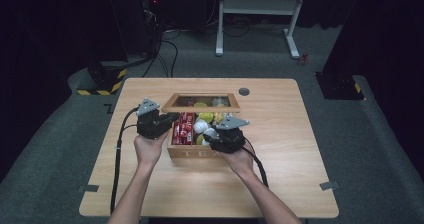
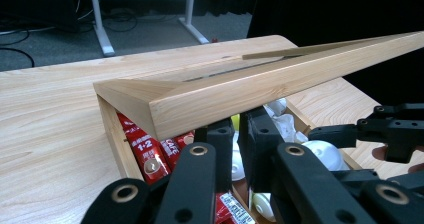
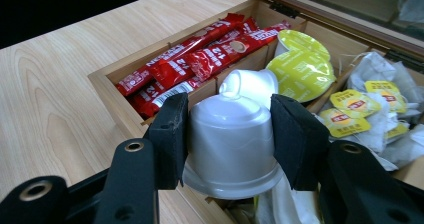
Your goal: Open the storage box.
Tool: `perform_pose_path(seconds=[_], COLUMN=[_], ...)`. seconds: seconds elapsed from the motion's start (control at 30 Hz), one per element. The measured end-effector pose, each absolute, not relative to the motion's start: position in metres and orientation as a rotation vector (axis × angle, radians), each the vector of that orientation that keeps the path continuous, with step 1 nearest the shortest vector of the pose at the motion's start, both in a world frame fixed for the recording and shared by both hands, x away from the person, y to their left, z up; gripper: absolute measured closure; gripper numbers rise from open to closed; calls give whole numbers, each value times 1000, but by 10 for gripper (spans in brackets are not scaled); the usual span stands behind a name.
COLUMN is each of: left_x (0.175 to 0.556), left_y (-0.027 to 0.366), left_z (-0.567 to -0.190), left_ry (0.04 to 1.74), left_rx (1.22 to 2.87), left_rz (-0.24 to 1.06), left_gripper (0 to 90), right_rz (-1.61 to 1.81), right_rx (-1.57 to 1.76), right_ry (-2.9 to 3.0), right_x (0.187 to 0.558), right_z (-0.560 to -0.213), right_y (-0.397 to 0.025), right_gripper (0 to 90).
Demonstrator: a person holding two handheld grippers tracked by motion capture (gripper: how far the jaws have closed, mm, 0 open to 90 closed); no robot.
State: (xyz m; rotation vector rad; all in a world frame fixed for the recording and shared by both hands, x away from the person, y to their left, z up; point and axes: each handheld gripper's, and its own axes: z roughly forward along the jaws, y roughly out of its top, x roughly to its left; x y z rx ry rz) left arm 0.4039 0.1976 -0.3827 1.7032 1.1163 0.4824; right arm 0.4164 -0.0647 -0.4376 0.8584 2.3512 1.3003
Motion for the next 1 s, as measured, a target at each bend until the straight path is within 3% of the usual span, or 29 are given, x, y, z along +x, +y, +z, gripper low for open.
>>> perform_pose_path(seconds=[1.0], left_x=[404], left_y=[196], left_z=[-383], left_ry=[1113], left_rx=[1713], left_rz=[485], left_gripper=[839], right_rz=[1317], right_rx=[904], right_ry=[2286], right_x=[411], right_z=[-425], right_y=[-106], right_gripper=[516])
